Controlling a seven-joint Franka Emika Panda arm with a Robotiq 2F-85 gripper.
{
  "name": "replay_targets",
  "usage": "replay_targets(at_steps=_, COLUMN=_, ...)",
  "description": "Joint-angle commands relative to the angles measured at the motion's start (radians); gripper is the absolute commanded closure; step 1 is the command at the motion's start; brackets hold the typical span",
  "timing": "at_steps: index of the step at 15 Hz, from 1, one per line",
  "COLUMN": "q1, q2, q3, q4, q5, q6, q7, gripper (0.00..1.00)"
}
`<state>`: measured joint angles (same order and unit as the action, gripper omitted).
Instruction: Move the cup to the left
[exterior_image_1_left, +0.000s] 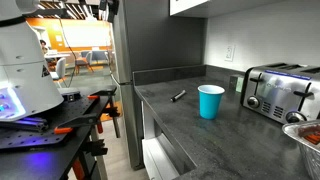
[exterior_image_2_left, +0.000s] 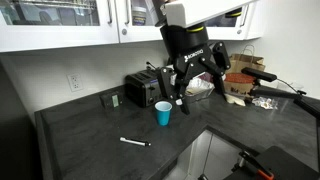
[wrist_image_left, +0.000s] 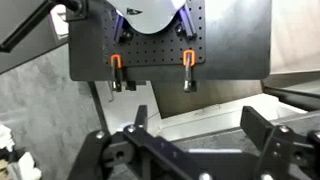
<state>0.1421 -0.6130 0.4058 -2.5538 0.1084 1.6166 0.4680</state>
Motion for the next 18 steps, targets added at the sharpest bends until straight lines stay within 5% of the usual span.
replay_targets(at_steps=1, q1=0.018, q2=0.005, q3=-0.016, q4=0.001, q5=-0.008, q6=-0.001, q7=0.009, gripper=0.0)
replay_targets(at_steps=6, q1=0.014, q2=0.011, q3=-0.016, q4=0.004, q5=-0.01, q6=0.016, q7=0.011, gripper=0.0)
replay_targets(at_steps=11, q1=-0.06, q2=0.122, q3=-0.038, q4=0.003, q5=-0.058, q6=0.375, q7=0.053, gripper=0.0)
replay_targets(at_steps=15, q1=-0.129, q2=0.358, q3=-0.081, q4=0.062, q5=-0.178, q6=0.621, q7=0.03, gripper=0.0)
replay_targets(at_steps=18, q1=-0.142, q2=0.568, q3=-0.128, q4=0.172, q5=-0.291, q6=0.679, q7=0.024, gripper=0.0)
